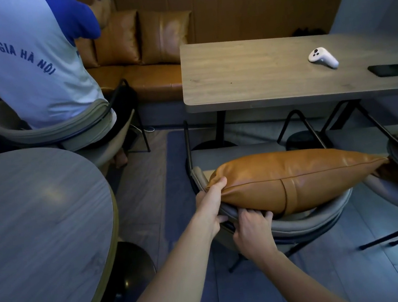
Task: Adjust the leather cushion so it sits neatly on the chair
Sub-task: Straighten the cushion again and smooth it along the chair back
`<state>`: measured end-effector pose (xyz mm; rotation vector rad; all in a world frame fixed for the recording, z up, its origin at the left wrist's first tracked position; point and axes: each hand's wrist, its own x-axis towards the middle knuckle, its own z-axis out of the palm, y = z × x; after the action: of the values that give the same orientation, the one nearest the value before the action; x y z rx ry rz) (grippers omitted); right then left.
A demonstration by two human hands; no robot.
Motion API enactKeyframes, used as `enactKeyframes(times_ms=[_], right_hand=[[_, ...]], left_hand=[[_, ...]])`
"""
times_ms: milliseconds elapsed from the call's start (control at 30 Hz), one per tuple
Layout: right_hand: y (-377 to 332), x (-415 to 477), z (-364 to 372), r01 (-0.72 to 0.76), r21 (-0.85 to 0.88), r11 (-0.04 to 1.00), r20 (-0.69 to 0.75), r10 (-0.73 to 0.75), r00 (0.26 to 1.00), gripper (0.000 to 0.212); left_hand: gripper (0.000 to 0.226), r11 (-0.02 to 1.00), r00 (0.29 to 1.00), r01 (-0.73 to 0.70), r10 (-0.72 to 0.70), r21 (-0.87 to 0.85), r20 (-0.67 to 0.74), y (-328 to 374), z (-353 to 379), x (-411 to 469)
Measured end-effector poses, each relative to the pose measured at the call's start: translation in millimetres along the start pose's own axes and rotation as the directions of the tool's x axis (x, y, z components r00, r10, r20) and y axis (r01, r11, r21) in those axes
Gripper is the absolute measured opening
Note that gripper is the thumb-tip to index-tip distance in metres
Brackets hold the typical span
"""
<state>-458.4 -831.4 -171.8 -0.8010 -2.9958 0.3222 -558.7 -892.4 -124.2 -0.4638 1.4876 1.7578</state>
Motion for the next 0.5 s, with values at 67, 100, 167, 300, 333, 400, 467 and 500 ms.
enactKeyframes(times_ms=[67, 100, 167, 300, 333, 400, 467, 500], right_hand=[[0, -1, 5, 0.002, -0.020, 1.000, -0.004, -0.002, 1.000, 0.041], [-1, 0, 4, -0.004, -0.035, 0.999, 0.011, 0.005, 1.000, 0.041], [-1, 5, 0, -0.012, -0.079, 0.997, 0.035, 0.015, 0.999, 0.034], [-3, 15, -6, -0.020, -0.103, 0.994, 0.112, 0.032, 0.993, 0.019], [-4, 17, -7, -0.028, -0.109, 0.994, 0.132, 0.042, 0.990, 0.021], [-8, 21, -7, -0.047, -0.118, 0.992, 0.156, 0.065, 0.986, 0.023], [-11, 27, -9, -0.073, -0.101, 0.992, 0.200, 0.092, 0.975, 0.024], [-12, 29, -10, -0.079, -0.092, 0.993, 0.208, 0.097, 0.973, 0.024]], left_hand=[[0.047, 1.000, 1.000, 0.004, -0.004, 0.001, 0.005, 2, -2, -1], [0.047, 1.000, 1.000, 0.007, -0.007, 0.000, 0.006, 3, -2, -2], [0.048, 1.000, 1.000, 0.011, -0.011, -0.003, 0.008, 6, 0, -1], [0.055, 1.000, 1.000, 0.001, -0.001, 0.004, 0.017, 13, 1, 0], [0.058, 1.000, 1.000, -0.002, 0.001, 0.011, 0.023, 15, 1, 2], [0.059, 1.000, 1.000, -0.010, 0.010, 0.013, 0.023, 18, 0, 6], [0.063, 1.000, 0.999, -0.008, 0.007, 0.025, 0.034, 23, -2, 9], [0.066, 0.999, 0.999, -0.007, 0.005, 0.035, 0.039, 25, -2, 11]])
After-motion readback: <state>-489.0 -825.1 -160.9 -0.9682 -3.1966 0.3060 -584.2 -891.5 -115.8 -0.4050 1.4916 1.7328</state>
